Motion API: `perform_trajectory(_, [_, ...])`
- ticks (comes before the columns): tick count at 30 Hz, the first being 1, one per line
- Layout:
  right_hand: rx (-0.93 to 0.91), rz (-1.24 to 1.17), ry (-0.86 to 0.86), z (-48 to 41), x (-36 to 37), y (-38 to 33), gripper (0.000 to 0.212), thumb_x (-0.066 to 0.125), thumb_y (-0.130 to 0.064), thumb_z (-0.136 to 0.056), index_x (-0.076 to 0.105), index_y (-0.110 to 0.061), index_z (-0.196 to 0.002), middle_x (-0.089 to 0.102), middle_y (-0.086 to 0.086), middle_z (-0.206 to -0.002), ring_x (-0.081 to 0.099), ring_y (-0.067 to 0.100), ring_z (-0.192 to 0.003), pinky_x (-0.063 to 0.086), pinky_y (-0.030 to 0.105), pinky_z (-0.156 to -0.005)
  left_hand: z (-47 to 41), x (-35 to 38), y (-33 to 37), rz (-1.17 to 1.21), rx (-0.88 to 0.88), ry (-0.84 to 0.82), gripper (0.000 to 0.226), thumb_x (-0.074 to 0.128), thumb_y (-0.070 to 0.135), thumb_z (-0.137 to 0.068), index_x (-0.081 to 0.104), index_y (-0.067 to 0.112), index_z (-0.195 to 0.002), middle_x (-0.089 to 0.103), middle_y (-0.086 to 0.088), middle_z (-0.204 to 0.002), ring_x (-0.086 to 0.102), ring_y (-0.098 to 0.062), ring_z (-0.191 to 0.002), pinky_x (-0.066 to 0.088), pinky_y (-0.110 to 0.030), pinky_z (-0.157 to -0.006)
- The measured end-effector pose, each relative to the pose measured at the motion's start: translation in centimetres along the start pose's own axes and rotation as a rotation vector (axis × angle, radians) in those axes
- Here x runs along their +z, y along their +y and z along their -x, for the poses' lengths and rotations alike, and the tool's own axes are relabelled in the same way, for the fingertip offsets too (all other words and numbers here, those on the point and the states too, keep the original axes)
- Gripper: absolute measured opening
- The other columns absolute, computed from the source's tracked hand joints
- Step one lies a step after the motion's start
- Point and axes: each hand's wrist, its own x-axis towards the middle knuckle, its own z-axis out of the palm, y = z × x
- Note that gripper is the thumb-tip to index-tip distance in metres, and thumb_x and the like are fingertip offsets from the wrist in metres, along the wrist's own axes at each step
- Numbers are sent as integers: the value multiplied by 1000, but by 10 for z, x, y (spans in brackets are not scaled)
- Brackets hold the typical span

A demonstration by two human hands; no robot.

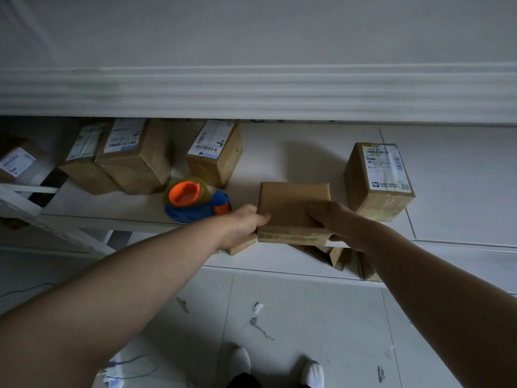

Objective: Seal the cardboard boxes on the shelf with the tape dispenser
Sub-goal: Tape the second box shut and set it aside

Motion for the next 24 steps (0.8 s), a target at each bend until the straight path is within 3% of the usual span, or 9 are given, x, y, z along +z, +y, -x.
perform_trajectory(2, [2, -11, -19, 1, -2, -1, 47, 49, -47, -94, 47, -15, -128, 58, 10, -119, 56, 27, -106, 47, 35, -78, 2, -2, 3, 22, -5, -18, 29, 49, 14, -99, 51, 7, -128, 59, -7, -126, 55, -22, -118, 44, -34, -105])
perform_trajectory(6, [2, -11, -13, 8, -3, -12, 43, 49, -41, -95, 50, -11, -126, 59, 13, -119, 57, 30, -109, 49, 42, -94, 7, -1, 9, 43, -11, 23, 27, 49, 12, -99, 52, 4, -125, 62, -10, -118, 60, -22, -109, 49, -31, -93])
perform_trajectory(8, [-43, -16, 6, 12, -1, -18, 44, 54, -46, -91, 54, -12, -119, 61, 11, -115, 59, 31, -107, 48, 46, -97, 7, -1, 13, 18, -24, 74, 34, 56, 24, -96, 51, 7, -124, 63, -10, -116, 61, -24, -108, 50, -37, -97])
perform_trajectory(11, [-97, 11, 40, 20, 7, -29, 47, 62, -53, -84, 53, -18, -115, 61, 7, -111, 59, 28, -104, 49, 46, -96, 14, -4, 22, -146, -25, 202, 49, 64, 54, -83, 45, 17, -108, 57, 0, -107, 57, -21, -104, 52, -38, -92])
perform_trajectory(13, [-97, -4, 46, 21, 12, -35, 47, 59, -51, -84, 54, -18, -117, 61, 7, -110, 59, 27, -101, 50, 46, -94, 15, -9, 25, -209, 12, 290, 57, 66, 61, -78, 47, 18, -111, 56, -1, -110, 57, -22, -104, 53, -37, -90])
perform_trajectory(15, [-90, -31, 28, 22, 14, -37, 34, 50, -43, -90, 57, -17, -110, 62, 8, -105, 60, 24, -94, 52, 44, -91, 16, -17, 26, -241, 11, 304, 73, 63, 65, -77, 50, 12, -126, 60, -5, -117, 59, -25, -107, 53, -40, -91])
perform_trajectory(17, [-72, -34, 19, 24, 12, -39, 27, 42, -36, -96, 57, -15, -105, 61, 7, -95, 60, 22, -84, 54, 37, -81, 19, -24, 30, -233, -7, 272, 66, 57, 62, -84, 52, 12, -126, 64, -7, -116, 61, -26, -106, 54, -42, -90])
perform_trajectory(21, [-77, -56, 40, 24, -2, -44, 52, 33, -55, -97, 52, -10, -116, 62, 17, -103, 67, 30, -81, 56, 31, -56, 34, -31, 43, -207, -73, 275, 48, 41, 55, -96, 49, 12, -116, 62, -12, -99, 64, -35, -101, 57, -39, -74])
perform_trajectory(24, [-54, -48, 14, 22, -12, -41, 61, 36, -61, -94, 55, -7, -113, 64, 19, -101, 65, 30, -77, 57, 33, -60, 35, -35, 50, -160, -58, 266, 55, 44, 68, -88, 47, 17, -111, 62, -11, -89, 66, -33, -86, 58, -40, -75])
